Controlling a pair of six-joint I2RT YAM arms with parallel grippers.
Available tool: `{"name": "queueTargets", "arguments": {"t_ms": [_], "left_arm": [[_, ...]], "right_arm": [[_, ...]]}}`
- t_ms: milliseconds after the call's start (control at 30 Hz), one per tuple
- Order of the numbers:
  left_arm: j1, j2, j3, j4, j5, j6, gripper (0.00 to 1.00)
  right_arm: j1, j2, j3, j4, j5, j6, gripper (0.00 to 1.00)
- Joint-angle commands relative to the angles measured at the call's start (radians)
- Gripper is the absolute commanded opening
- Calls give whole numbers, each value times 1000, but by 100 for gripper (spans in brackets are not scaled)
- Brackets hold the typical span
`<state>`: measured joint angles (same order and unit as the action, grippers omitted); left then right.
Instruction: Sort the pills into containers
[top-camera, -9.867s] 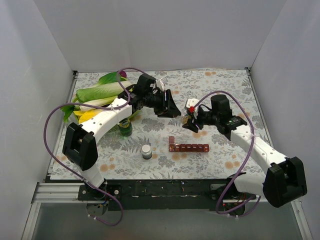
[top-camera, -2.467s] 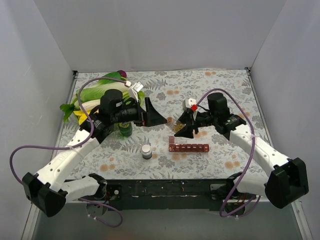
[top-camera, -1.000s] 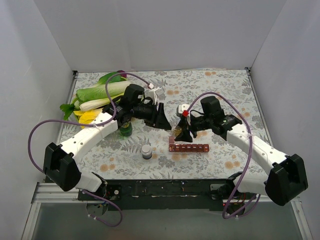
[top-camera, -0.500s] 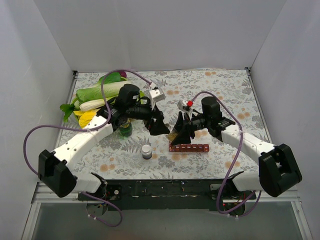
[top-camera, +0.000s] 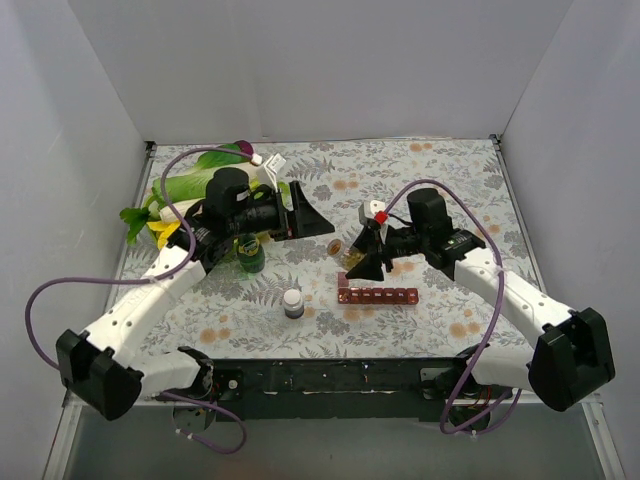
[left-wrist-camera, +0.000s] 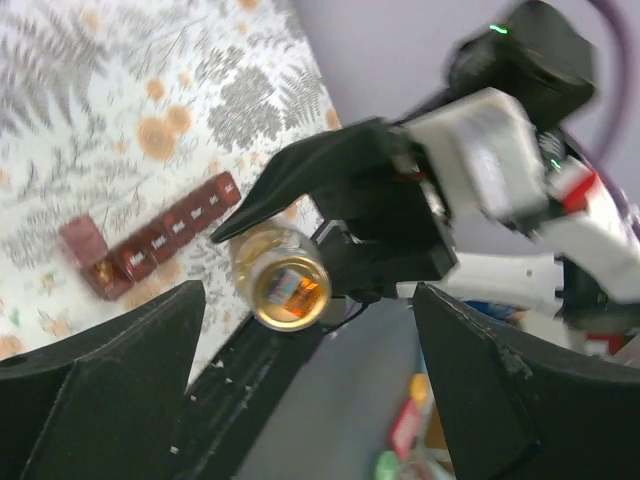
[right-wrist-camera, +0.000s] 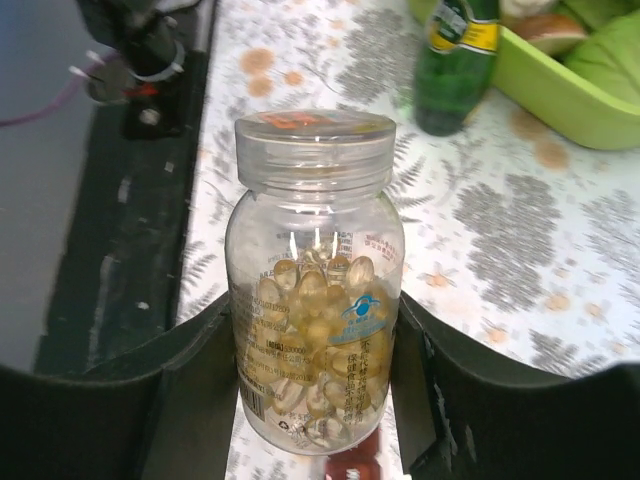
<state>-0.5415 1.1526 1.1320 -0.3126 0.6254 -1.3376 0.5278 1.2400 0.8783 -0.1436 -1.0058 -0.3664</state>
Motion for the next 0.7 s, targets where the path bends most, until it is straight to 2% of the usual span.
{"name": "queueTargets", "arguments": {"t_ms": [0,133,200,333,467,567,667], "left_arm": [[0,70,-17,-100,-64,-264,84],[-20,111,2,-94,-72,-276,78],[-38,143,15,-94,-73,-275,78],[-67,185,40,-91,-76,-267,71],[-86,216,58,-92,-67,-258,58],[-98,233,61,-97,-66,-249,53],[-101,240,61,-103,-67,-238,42]], "right_arm": [[20,-51,50,-91,196,-189,1],[47,-68,42,-102,280,-224,1],[58,-70,39,-103,294,-230,1],[66,-65,42,-100,323,-236,1],[67,-57,48,-99,326,-230,1],[67,-53,48,-97,334,-229,1],[67,-54,47,-97,338,-224,1]]}}
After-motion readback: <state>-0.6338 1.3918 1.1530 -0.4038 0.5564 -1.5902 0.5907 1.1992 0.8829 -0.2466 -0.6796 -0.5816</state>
